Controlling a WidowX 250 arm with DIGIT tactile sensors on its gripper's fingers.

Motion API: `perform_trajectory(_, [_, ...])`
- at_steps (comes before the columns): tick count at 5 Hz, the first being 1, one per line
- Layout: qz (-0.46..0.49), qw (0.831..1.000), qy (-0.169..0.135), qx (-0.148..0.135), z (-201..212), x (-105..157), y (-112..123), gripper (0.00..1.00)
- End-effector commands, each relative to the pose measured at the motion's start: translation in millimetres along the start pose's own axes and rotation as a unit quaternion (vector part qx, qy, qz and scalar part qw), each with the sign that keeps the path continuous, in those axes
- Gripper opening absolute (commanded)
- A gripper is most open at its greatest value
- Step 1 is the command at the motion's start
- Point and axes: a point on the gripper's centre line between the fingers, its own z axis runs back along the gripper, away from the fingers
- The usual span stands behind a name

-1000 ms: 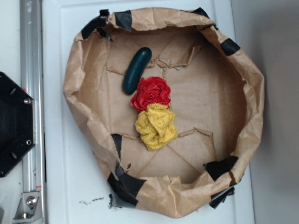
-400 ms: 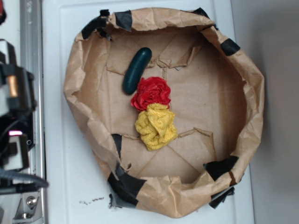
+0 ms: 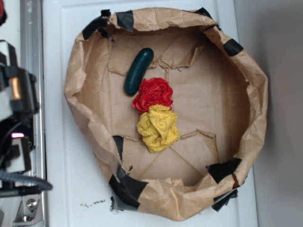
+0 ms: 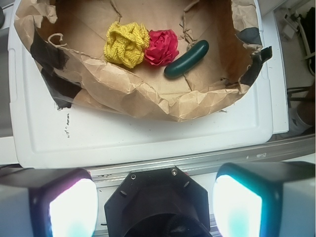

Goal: Grab the yellow cloth.

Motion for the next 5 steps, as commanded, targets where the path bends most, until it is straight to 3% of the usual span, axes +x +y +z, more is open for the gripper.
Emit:
perform_trajectory(1, [-0.005,1.0,-0.01,-0.001,5.6,1.2,-1.0,1.0])
perform_trajectory(2, [-0.005,1.0,-0.01,-0.001,5.6,1.2,-1.0,1.0])
perform_trajectory(3, [0.123,0.991,-0.047,0.015,-10.3,44.2,-6.3,1.0])
perform_trajectory(4, [0.191,0.981,0.037,-0.006,-37.9,88.6,-13.0,1.0])
perform_trajectory(5, [0.279,0.96,-0.017,-0.022,-53.2,109.6,-16.7,1.0])
